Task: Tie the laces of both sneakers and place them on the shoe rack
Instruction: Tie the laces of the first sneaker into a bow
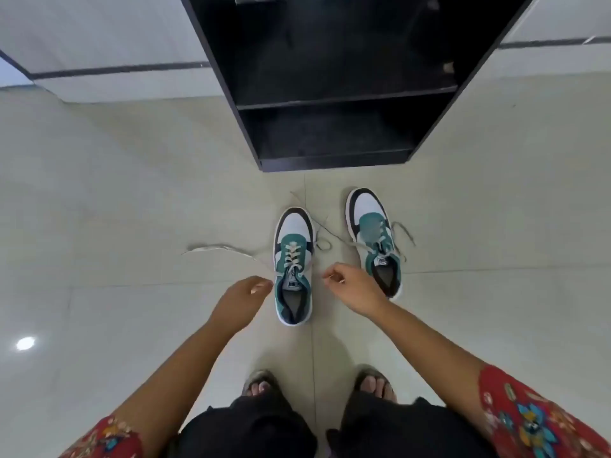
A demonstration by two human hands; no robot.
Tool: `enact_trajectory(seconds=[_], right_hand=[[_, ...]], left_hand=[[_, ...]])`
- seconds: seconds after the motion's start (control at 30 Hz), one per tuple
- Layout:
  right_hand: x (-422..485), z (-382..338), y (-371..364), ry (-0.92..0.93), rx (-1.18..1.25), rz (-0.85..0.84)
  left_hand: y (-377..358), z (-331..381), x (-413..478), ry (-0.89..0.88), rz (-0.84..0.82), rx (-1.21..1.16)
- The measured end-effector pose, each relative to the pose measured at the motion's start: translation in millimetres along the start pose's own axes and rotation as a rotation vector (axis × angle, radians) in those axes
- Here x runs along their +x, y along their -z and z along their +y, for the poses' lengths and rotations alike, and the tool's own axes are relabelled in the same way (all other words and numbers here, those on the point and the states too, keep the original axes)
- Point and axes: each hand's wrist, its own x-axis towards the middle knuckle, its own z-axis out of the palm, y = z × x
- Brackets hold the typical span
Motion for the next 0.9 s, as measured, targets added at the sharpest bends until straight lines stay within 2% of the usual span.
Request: enact_trajectory(seconds=[0.17,0.4,0.53,0.67,0.73,0.8,0.9], right_hand=[[39.2,19.7,-38.3,0.085,-0.132,0.002],[68.3,38.4,-65.4,0.129,-0.32,0.066],[73.8,41.2,-71.3,0.145,-0.15,0.11],[78.0,38.7,-66.4,0.172,-0.109,0.147],[81.0,38.0,-62.4,0.171,-0.135,0.142],[81.1,38.6,-62.2,0.158,-0.106,0.124],[74.6,38.2,-62.2,0.136,0.161,0.114]], left_hand=[[-16.4,-16.4,40.1,0.05,-0.03,0.102],[-36.8,-30.5,74.6,0.068,-0.06,-0.142],[-50.2,-36.3,79.8,-0.034,0.073,-0.015],[-51.6,-37.5,84.7,-0.068,0.095,-0.039],[-52.3,-36.3,84.0,-0.073,0.12,-0.107],[-55.7,-35.5,78.1,-0.077,0.16,-0.275],[-62.9,-39.6,64.8,0.04,0.257,-0.631]])
